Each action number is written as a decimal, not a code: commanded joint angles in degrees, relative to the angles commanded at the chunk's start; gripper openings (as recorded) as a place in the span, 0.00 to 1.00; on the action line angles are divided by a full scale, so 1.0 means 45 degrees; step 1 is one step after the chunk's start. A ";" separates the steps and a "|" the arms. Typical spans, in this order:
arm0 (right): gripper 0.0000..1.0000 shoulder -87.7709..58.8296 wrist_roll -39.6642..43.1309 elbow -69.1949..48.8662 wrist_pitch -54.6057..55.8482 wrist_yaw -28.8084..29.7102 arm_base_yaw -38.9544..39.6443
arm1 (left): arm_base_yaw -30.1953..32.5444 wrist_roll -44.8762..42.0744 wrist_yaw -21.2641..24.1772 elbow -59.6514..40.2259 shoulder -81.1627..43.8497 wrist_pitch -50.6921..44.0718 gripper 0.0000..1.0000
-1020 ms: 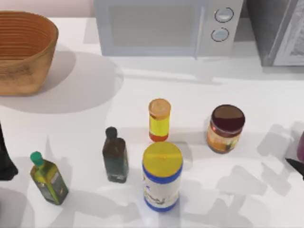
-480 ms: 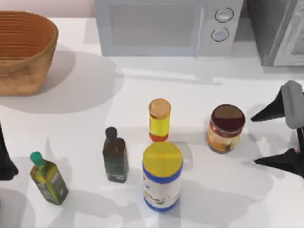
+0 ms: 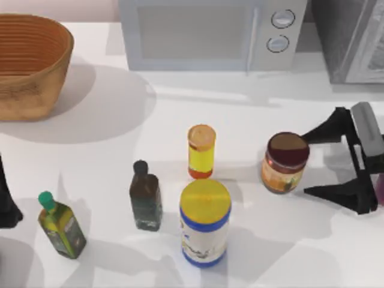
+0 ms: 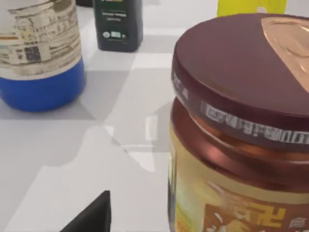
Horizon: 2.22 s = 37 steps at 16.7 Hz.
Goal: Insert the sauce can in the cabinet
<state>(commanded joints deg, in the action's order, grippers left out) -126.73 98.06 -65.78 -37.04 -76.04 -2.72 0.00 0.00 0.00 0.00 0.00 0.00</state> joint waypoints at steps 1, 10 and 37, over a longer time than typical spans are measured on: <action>1.00 -0.0310 0.0225 -0.0149 -0.0042 -0.0298 -0.0034 | 0.0000 0.0000 0.0000 0.0000 0.0000 0.0000 1.00; 1.00 -0.0354 -0.0033 -0.0142 0.0262 -0.0476 0.0056 | 0.0000 0.0000 0.0000 0.0000 0.0000 0.0000 1.00; 0.85 -0.0054 -0.9914 0.2735 1.2501 0.0046 0.2099 | 0.0000 0.0000 0.0000 0.0000 0.0000 0.0000 1.00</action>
<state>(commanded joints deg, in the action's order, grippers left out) -126.97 53.45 -53.47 19.22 -75.83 6.72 0.00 0.00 0.00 0.00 0.00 0.00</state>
